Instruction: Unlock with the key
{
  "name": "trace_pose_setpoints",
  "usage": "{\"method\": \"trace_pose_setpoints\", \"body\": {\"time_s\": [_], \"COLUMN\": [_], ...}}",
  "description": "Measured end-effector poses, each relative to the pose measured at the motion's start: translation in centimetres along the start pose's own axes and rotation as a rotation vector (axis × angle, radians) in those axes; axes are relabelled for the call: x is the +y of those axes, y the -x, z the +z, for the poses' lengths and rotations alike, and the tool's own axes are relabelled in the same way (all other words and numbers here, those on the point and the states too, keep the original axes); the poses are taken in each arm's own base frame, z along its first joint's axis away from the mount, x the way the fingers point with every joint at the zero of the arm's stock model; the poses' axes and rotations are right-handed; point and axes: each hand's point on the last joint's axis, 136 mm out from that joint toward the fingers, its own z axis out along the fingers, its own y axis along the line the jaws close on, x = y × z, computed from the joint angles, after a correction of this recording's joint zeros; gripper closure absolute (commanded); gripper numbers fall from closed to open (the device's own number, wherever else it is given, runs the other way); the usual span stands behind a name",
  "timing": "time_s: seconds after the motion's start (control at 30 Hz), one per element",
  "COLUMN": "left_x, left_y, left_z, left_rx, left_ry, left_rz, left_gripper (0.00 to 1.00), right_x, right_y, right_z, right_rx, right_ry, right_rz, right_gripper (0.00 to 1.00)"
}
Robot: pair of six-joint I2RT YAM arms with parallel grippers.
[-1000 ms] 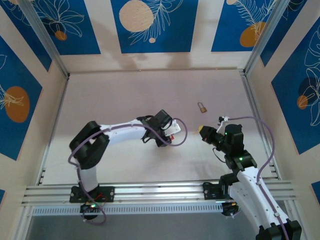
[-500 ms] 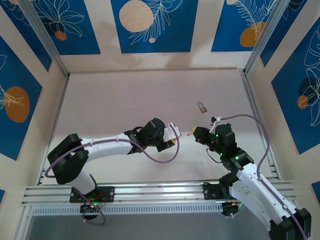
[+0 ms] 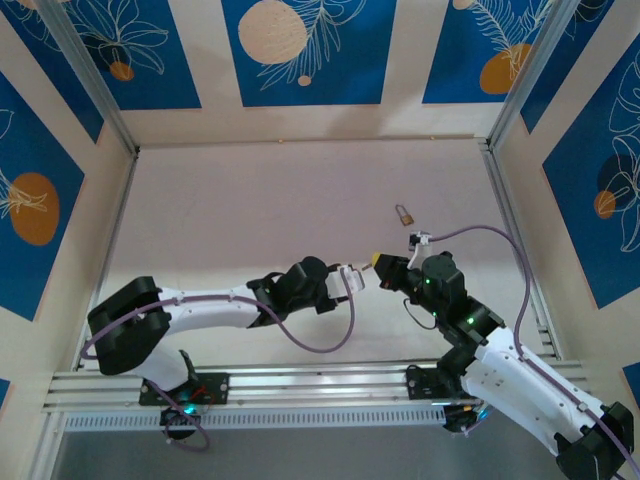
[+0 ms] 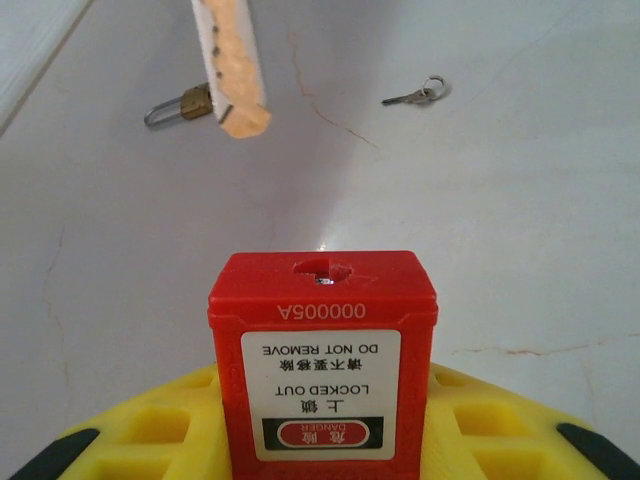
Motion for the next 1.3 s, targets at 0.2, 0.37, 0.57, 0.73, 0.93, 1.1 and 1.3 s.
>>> {"method": "trace_pose_setpoints", "body": {"time_s": [0.2,0.37,0.57,0.73,0.93,1.1,1.3], "left_x": [0.3,0.3,0.5,0.5,0.5,0.3,0.3], "left_y": [0.4,0.5,0.4,0.4,0.3,0.0,-0.1], "left_z": [0.0,0.0,0.0,0.0,0.0,0.3,0.3], "left_rx": [-0.015,-0.018,-0.015,-0.012,-0.009,0.003,0.009], "left_ry": [0.012,0.014,0.024,0.028,0.028,0.023,0.021], "left_rz": [0.001,0.0,0.0,0.0,0.0,0.002,0.002], "left_gripper": [0.69,0.7,0.71,0.71,0.71,0.71,0.72], "right_x": [-0.1,-0.5,-1.0,-1.4,-1.1,-1.1,-1.3], "right_y": [-0.5,-1.3,-1.4,-2.0,-1.8,-1.7,-2.1], "right_z": [0.1,0.3,0.5,0.8,0.9,0.9,1.2], "right_rx": [0.002,0.017,0.003,0.018,0.009,0.005,0.014], "right_ry": [-0.003,-0.013,-0.027,-0.042,-0.029,-0.024,-0.032], "right_rz": [-0.041,-0.056,-0.05,-0.043,-0.035,-0.028,-0.024], "right_gripper": [1.0,1.0,1.0,1.0,1.0,1.0,1.0]}}
